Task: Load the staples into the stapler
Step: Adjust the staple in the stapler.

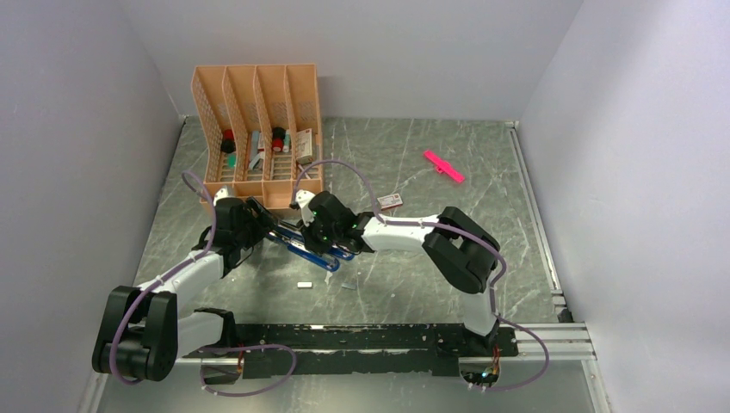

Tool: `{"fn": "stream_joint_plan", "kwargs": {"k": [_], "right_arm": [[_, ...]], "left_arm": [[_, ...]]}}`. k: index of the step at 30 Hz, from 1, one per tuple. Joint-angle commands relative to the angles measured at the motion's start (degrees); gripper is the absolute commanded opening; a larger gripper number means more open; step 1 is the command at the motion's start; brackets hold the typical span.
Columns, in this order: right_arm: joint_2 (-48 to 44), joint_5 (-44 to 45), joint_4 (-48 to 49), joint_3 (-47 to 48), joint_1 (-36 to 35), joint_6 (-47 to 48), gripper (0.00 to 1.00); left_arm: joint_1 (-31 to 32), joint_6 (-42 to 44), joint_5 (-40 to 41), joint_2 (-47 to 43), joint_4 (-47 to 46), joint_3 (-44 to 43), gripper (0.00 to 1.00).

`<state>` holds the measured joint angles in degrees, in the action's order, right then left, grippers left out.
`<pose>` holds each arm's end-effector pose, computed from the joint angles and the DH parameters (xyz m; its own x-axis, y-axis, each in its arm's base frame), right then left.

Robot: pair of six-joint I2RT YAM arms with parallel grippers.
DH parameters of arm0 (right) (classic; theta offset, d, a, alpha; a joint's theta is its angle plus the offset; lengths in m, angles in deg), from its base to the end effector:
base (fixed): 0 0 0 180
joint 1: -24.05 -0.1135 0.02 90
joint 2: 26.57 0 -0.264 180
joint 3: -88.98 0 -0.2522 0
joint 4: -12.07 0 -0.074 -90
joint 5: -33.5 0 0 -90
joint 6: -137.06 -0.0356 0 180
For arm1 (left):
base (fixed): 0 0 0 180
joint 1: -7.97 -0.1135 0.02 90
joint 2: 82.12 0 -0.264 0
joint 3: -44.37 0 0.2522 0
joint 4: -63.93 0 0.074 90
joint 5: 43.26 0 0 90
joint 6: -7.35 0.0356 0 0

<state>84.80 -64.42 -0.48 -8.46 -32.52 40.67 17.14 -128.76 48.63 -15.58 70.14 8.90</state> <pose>0.2268 0.3525 0.1656 -0.4601 -0.4969 -0.7358 -0.8376 0.5179 0.1740 0.2155 -0.0336 0.1591 -0.5107 -0.6472 -0.5660 -0.3385 0.7565 -0.5596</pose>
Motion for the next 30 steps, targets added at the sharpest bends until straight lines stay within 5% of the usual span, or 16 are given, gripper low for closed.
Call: {"fn": "stream_joint_plan", "kwargs": {"k": [1,21,30], "right_arm": [[-0.64,2.85,-2.86,-0.47,0.17,1.23,0.17],[-5.89,2.52,-7.71,-6.58,-0.32,1.87,0.18],[-11.51,5.73,-1.56,-10.73,-0.37,2.02,0.24]], "left_arm": [[0.32,0.14,-0.31,-0.36,-1.86,-0.40,0.78],[0.32,0.31,-0.27,0.17,-0.89,-1.32,0.77],[0.32,1.57,-3.17,-1.18,-3.63,-1.12,0.78]]}}
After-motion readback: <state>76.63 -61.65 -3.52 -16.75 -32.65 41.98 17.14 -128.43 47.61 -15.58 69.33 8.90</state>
